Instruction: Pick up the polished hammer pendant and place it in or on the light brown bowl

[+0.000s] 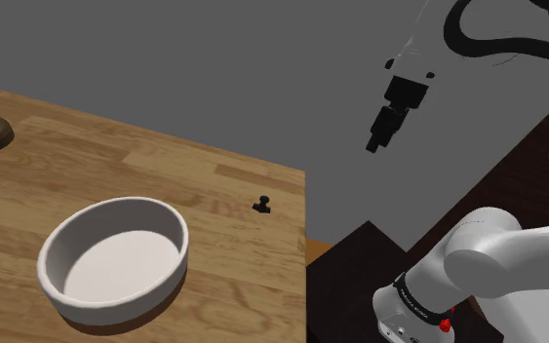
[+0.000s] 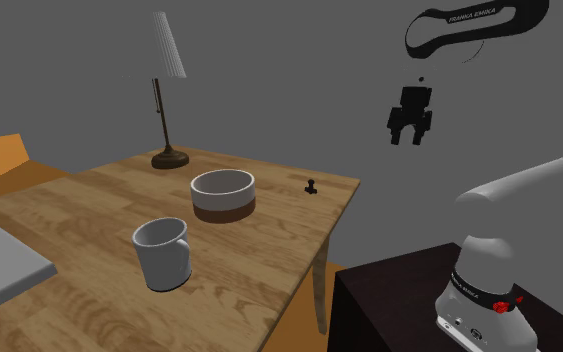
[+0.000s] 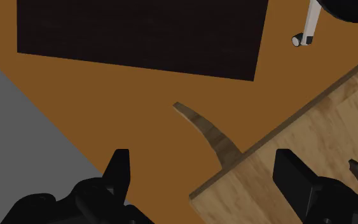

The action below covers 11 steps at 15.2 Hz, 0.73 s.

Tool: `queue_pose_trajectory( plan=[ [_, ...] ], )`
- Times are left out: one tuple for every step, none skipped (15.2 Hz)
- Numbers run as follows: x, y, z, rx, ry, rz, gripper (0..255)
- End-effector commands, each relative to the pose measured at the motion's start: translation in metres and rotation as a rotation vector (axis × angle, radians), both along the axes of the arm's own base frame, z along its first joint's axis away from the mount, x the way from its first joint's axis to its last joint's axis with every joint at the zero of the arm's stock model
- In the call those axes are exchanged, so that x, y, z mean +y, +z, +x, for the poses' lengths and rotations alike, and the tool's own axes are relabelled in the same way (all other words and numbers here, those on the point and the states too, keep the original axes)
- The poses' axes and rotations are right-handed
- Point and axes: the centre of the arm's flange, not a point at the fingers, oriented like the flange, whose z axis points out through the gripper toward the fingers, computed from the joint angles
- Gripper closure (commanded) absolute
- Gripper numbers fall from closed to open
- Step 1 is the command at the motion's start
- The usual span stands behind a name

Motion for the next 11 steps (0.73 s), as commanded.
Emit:
queue_pose_trajectory(
  plan=[
    [0.000,0.000,0.000,0.000,0.000,0.000,0],
    [0.012,-0.004,-0.003,-0.005,-0.031,-0.002,0],
    [0.025,-0.008,-0.006,-0.010,-0.062,-0.004,0],
    [0.037,-0.011,-0.009,-0.015,-0.093,-0.006,0],
    [0.050,-0.015,-0.011,-0.020,-0.124,-0.008,0],
    [0.062,-0.019,-0.013,-0.025,-0.155,-0.010,0],
    [0.075,-0.023,-0.014,-0.030,-0.186,-0.012,0],
    [0.088,-0.027,-0.015,-0.034,-0.217,-0.014,0],
    [0.100,-0.031,-0.016,-0.039,-0.247,-0.016,0],
    [0.113,-0.035,-0.016,-0.044,-0.278,-0.018,0],
    [0.126,-0.039,-0.015,-0.049,-0.309,-0.020,0]
  ],
)
